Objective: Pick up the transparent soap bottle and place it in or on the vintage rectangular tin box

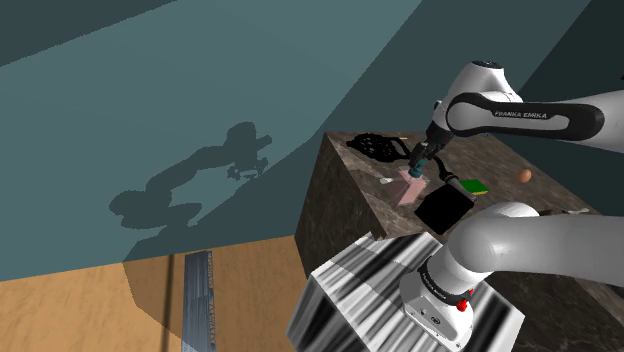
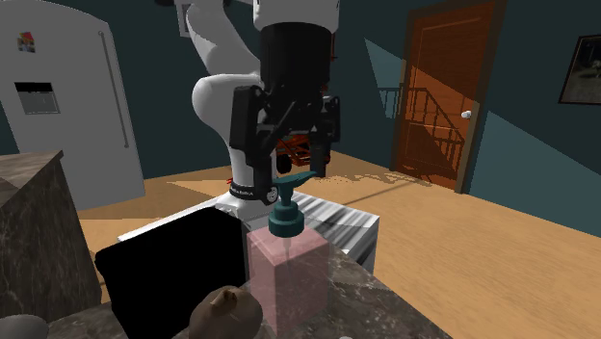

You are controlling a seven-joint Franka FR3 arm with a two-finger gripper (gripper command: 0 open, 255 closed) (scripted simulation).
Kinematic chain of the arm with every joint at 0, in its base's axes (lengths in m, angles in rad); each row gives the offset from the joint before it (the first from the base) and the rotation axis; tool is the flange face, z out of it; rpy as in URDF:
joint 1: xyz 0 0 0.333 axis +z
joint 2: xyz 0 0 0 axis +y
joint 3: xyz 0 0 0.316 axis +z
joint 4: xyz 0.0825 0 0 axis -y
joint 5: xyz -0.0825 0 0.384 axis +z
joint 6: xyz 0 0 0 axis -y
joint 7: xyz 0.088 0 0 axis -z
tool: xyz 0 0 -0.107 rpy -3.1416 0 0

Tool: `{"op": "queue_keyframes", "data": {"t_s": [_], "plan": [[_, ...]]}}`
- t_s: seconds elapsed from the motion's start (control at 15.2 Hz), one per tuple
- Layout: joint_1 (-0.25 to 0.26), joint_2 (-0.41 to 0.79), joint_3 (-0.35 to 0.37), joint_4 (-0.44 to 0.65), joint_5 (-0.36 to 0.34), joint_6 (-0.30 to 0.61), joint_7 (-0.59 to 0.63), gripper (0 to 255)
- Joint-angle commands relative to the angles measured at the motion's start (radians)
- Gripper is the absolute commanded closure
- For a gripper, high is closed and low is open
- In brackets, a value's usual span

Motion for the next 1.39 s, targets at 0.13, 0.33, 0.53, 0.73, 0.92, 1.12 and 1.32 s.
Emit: {"op": "queue_keyframes", "data": {"t_s": [0.13,0.33,0.53,0.73,0.92,1.12,1.32], "plan": [[-0.001,0.026,-0.012,-0.019,-0.011,0.045,0.004,0],[-0.001,0.026,-0.012,-0.019,-0.011,0.045,0.004,0],[-0.001,0.026,-0.012,-0.019,-0.011,0.045,0.004,0],[-0.001,0.026,-0.012,-0.019,-0.011,0.045,0.004,255],[-0.001,0.026,-0.011,-0.018,-0.01,0.045,0.005,255],[-0.001,0.026,-0.011,-0.018,-0.01,0.045,0.005,255],[0.002,0.011,-0.004,0.0,-0.002,0.012,0.001,255]]}}
